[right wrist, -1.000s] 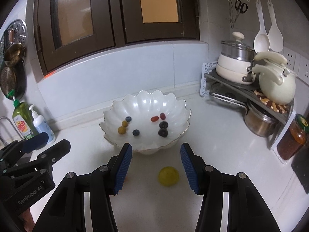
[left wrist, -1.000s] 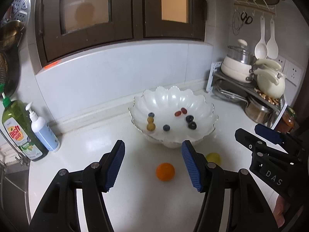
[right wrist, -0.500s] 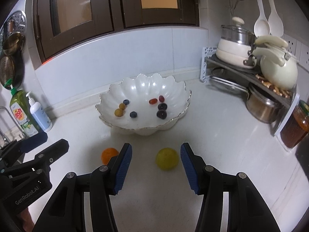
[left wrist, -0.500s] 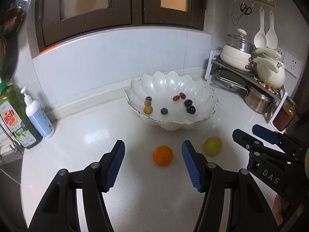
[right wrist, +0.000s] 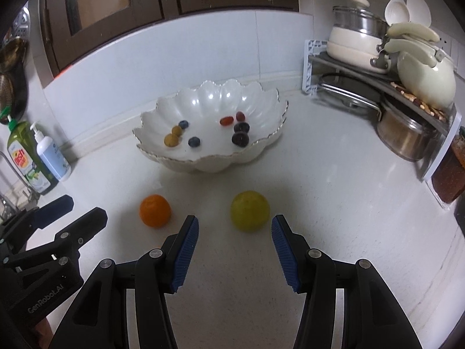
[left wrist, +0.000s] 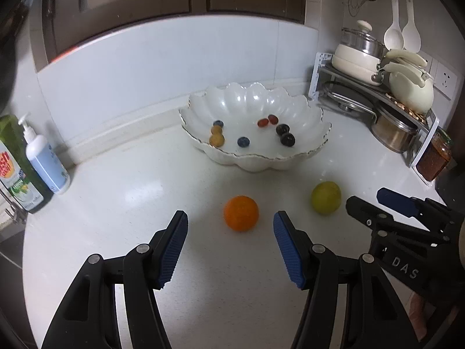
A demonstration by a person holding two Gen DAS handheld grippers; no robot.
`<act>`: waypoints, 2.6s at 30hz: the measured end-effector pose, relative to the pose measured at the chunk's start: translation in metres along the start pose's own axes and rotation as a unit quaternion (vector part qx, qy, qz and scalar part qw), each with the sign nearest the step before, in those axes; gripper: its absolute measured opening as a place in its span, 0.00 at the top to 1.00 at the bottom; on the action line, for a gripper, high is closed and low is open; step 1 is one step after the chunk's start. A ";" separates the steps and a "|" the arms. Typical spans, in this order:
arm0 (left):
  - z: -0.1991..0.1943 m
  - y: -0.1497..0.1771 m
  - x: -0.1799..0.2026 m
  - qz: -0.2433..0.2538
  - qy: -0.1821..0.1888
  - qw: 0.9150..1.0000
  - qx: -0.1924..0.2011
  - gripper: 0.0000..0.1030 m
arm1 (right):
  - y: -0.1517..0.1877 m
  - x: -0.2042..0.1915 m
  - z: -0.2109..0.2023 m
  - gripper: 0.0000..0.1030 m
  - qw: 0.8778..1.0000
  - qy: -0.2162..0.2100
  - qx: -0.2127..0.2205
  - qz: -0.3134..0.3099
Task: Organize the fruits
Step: 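Lower the left tool toward the orange while the right tool lowers around the green-yellow fruit, then grasp the orange with the left tool while the right tool grasps the green-yellow fruit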
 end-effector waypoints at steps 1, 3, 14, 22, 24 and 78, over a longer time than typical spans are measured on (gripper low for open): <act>0.003 0.001 0.000 -0.001 0.002 1.000 -0.003 0.41 | 0.001 0.000 0.002 0.48 1.000 0.000 -0.003 -0.001; 0.008 0.003 0.000 -0.002 0.004 1.000 -0.009 0.41 | 0.002 0.001 0.007 0.48 1.000 -0.002 -0.008 0.000; 0.038 0.005 0.003 -0.006 0.006 1.000 -0.023 0.41 | 0.005 0.009 0.034 0.48 1.000 0.000 -0.030 0.001; 0.059 0.006 0.006 -0.007 0.007 0.999 -0.037 0.41 | 0.006 0.014 0.053 0.48 0.999 -0.002 -0.047 0.001; 0.064 0.005 0.006 -0.007 0.006 0.999 -0.041 0.41 | 0.006 0.014 0.057 0.48 0.999 -0.005 -0.052 0.003; 0.084 -0.002 0.007 -0.019 0.008 0.999 -0.049 0.59 | -0.001 0.011 0.070 0.52 0.999 -0.021 -0.043 0.005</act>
Point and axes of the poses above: each gripper's, at about its wrist camera, not at the fingertips, and z roughly the way its jaws point, x to its right, y to its underside, the point moved 7 cm from there along z, roughly the way its jaws point, and after that the axes turned 2 degrees about x, right-handed, at the moved point
